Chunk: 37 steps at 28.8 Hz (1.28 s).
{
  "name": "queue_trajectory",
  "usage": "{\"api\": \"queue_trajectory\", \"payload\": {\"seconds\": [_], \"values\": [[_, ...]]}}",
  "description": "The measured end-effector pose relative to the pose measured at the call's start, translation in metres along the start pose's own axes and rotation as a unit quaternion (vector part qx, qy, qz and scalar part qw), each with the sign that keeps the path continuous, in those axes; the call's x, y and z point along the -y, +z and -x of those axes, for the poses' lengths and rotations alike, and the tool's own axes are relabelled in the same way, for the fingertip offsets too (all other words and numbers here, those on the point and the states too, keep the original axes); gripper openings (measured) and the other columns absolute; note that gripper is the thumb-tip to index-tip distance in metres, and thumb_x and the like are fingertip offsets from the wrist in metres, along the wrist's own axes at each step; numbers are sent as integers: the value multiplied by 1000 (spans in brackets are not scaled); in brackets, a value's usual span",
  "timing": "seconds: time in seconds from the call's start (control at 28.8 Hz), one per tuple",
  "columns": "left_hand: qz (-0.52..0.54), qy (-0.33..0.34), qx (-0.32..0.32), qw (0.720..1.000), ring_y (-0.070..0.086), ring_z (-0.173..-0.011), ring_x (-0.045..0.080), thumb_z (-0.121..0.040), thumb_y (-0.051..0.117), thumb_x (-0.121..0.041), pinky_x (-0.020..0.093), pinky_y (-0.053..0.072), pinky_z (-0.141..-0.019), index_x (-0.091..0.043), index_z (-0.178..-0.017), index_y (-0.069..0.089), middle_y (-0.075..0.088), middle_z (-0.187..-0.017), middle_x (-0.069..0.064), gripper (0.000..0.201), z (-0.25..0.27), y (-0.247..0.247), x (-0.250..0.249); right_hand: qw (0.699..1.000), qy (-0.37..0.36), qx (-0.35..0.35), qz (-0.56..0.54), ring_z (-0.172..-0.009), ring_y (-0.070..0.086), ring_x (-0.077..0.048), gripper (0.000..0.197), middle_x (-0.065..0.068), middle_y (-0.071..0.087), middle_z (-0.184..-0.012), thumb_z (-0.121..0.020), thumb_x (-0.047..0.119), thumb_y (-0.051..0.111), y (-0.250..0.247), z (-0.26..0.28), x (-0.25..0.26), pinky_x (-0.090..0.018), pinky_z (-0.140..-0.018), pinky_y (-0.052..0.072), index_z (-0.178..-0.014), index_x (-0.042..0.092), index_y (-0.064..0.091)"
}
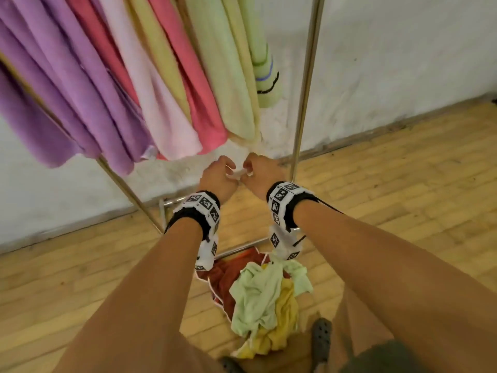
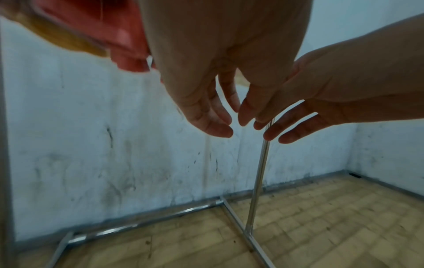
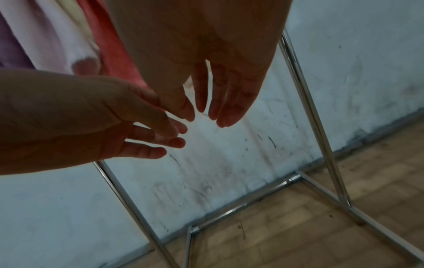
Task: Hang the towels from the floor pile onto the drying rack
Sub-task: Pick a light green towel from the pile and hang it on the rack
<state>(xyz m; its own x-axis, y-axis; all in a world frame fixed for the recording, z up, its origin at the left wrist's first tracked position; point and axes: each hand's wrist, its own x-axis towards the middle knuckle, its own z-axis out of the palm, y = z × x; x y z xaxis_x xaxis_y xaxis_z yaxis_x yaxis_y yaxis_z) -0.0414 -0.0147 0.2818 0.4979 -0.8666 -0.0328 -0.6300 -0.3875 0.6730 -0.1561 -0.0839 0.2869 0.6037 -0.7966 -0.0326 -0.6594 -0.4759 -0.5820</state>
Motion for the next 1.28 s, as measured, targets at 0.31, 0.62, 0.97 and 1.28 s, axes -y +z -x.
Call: {"api": "queue_trajectory", "payload": {"seconds": [0.31,0.62,0.97,1.28], "values": [[-22,-33,58,998,58,-98,20,-80,65,-6,30,45,-80,-16,-109,58,62,-108,2,31,17,88,72,997,41,56,18,-101,62,-22,29,-2,63,-117,-89,28,62,93,15,-70,-32,-80,50,-116,19,57],[-38,-107,147,983,61,-94,22,-82,67,-14,30,47,-76,-14,-108,60,65,-107,3,27,21,198,158,981,132,139,-22,-100,61,-25,28,-8,64,-113,-86,20,62,193,22,-145,-36,-84,53,-114,14,59],[-70,-173,282,941,57,-116,26,-90,62,-18,34,46,-95,-12,-121,60,60,-128,8,32,34,298,228,951,209,227,5,-105,59,-27,26,-11,63,-118,-92,20,55,289,36,-219,-35,-85,48,-116,8,58],[-46,-215,332,917,52,-126,29,-91,60,-15,31,41,-97,-15,-141,46,54,-139,11,51,44,340,255,920,300,249,44,-122,46,-39,43,-18,26,-147,-89,18,62,340,55,-250,-41,-99,43,-129,12,49]]}}
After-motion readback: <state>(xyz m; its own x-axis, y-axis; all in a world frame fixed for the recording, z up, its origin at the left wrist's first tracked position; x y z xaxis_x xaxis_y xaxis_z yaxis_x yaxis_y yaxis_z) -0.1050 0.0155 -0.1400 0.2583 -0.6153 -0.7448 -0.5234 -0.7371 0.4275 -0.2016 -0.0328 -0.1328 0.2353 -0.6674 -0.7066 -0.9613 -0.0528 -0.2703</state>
